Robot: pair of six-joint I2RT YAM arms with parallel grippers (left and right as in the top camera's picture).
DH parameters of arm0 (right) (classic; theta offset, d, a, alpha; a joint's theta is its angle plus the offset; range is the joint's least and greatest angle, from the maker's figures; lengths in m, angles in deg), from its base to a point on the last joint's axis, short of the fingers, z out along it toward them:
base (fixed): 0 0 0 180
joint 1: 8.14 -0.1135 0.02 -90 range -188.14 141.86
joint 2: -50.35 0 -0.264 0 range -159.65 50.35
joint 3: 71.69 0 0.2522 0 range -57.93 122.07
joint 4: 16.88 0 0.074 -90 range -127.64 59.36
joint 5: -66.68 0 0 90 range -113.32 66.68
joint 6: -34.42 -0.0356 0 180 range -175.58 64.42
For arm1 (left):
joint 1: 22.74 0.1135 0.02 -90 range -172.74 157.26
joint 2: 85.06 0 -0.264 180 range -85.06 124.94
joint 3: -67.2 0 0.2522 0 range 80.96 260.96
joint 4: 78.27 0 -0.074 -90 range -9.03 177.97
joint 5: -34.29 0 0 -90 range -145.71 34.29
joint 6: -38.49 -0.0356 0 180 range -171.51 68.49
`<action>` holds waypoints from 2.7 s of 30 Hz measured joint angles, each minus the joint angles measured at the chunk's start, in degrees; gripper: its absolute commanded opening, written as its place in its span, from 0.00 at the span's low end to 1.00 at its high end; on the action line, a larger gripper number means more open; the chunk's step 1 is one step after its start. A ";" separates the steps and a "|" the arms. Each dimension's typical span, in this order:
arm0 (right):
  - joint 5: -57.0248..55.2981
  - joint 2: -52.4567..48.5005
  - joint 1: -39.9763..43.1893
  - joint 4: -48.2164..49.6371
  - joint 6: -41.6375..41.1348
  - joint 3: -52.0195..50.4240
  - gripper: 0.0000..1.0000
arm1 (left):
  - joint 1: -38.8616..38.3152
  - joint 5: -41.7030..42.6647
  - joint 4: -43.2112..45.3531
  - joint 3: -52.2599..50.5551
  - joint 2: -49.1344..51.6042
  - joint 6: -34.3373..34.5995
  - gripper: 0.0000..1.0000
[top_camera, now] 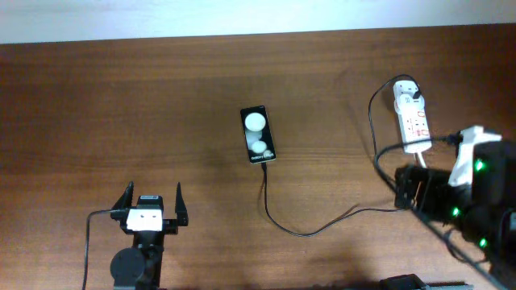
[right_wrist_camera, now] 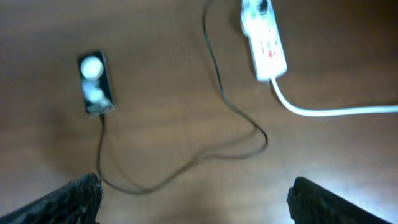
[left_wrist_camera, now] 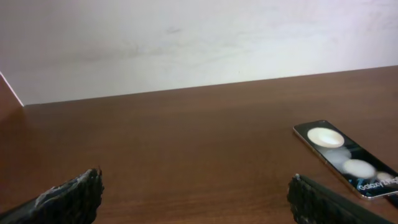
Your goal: Plug charger to phone and switch on socket
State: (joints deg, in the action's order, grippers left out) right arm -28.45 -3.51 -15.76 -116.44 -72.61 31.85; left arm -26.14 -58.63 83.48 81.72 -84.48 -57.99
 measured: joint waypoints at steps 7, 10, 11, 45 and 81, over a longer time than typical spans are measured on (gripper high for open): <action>0.24 19.96 0.17 18.88 0.55 -25.40 0.99 | 0.00 0.02 0.00 0.00 0.04 0.00 0.99; 0.46 25.27 2.40 23.47 0.57 -31.50 0.99 | 0.00 -0.02 0.00 0.00 0.04 0.00 0.99; 0.52 26.40 3.04 24.22 0.59 -32.76 0.99 | 0.00 0.00 0.00 0.00 0.04 0.00 0.99; 16.63 53.07 6.71 78.60 0.57 -83.36 0.99 | 0.00 0.00 0.00 0.00 0.04 0.00 0.99; 16.41 53.07 4.90 82.23 17.07 -88.89 0.99 | 0.00 0.00 0.00 -0.02 0.04 0.00 0.99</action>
State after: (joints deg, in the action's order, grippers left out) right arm -12.03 49.56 -10.87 -34.21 -55.54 -57.04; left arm -26.14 -58.63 83.48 81.70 -84.43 -57.99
